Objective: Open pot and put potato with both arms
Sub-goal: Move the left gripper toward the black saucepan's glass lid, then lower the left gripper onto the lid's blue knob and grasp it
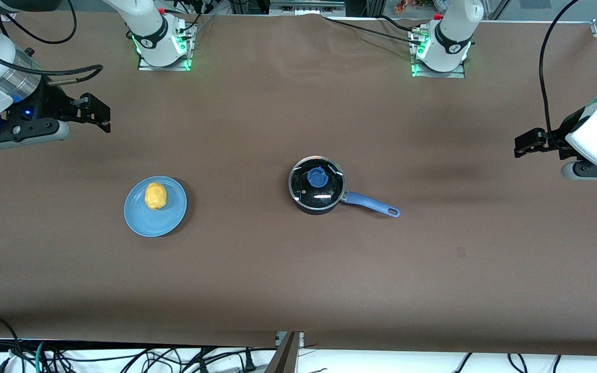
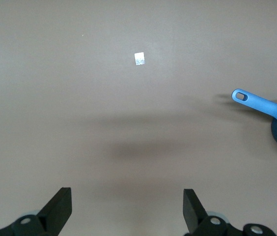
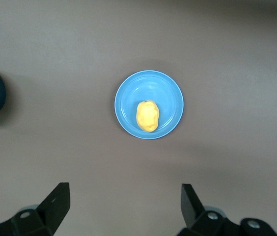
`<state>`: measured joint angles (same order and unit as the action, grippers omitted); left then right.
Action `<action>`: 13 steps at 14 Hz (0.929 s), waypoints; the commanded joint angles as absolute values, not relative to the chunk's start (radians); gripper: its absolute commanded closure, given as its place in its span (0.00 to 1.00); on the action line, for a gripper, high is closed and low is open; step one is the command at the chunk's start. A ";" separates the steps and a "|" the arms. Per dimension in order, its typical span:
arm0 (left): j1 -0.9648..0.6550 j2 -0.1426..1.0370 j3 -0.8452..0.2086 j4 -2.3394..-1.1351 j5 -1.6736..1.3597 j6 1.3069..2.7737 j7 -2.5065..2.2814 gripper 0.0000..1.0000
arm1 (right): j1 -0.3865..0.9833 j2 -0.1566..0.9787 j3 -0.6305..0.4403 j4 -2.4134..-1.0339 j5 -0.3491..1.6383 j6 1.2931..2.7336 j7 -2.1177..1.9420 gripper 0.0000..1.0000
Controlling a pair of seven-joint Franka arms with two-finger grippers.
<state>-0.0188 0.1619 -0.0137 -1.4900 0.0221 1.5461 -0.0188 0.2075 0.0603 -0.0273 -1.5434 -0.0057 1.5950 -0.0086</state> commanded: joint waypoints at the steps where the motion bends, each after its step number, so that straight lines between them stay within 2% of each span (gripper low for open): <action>1: -0.028 0.147 -0.005 -1.488 0.009 1.532 -0.032 0.00 | 0.204 0.069 -0.029 -1.531 -0.002 1.594 -0.015 0.00; 5: -0.034 0.163 -0.012 -1.489 0.006 1.543 -0.037 0.00 | 0.201 0.069 -0.029 -1.531 -0.002 1.594 -0.015 0.00; 7: -0.077 0.179 -0.017 -1.497 -0.009 1.595 -0.125 0.00 | 0.201 0.069 -0.031 -1.531 -0.002 1.594 -0.015 0.00; 13: -0.159 0.356 -0.231 -1.497 -0.005 1.850 -0.639 0.00 | 0.201 0.069 -0.031 -1.531 -0.002 1.594 -0.015 0.00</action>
<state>-0.1258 0.2947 -0.1927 -1.5097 -0.0105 1.7828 -0.4976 0.2034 0.0659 -0.0304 -1.5434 -0.0057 1.5963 -0.0086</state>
